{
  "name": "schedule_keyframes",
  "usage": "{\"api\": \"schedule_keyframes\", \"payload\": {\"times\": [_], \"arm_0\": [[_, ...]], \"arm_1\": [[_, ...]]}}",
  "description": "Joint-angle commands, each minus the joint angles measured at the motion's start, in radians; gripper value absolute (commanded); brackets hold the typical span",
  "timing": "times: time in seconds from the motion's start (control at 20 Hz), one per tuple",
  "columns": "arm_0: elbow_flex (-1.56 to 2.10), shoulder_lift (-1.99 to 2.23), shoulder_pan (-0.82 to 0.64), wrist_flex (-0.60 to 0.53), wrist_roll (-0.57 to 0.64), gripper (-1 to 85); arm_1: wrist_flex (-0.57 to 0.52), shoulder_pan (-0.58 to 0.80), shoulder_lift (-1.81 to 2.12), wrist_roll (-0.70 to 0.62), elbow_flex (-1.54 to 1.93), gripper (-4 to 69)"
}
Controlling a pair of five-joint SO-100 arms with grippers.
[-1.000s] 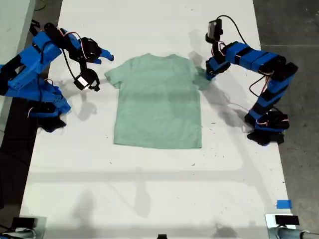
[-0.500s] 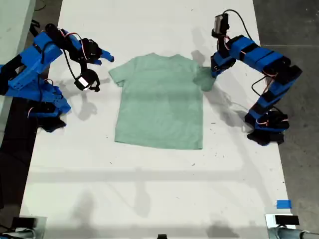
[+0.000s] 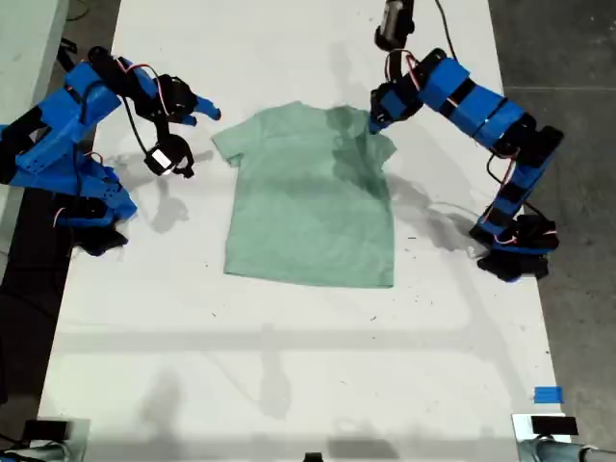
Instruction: Fold t-shirt
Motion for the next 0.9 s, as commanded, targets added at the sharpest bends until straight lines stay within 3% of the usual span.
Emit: {"api": "schedule_keyframes", "payload": {"times": [0.0, 0.45, 0.5, 0.55, 0.85], "arm_0": [[0.0, 0.009, -0.017, -0.012, 0.006, 22.2], [0.028, 0.012, -0.031, -0.037, 0.006, 22.3], [0.031, 0.012, -0.034, -0.04, 0.006, 22.4], [0.032, 0.008, -0.037, -0.044, 0.006, 22.4], [0.029, -0.123, -0.06, -0.137, 0.009, 22.6]], "arm_1": [[0.054, -0.101, -0.143, 0.074, -0.331, -1.1], [-0.158, -0.199, -0.462, 0.244, -0.437, -0.4], [-0.163, -0.199, -0.492, 0.252, -0.448, 9.8], [-0.158, -0.198, -0.511, 0.25, -0.459, 31.5], [0.035, -0.199, -0.268, 0.232, -0.483, 23.9]]}}
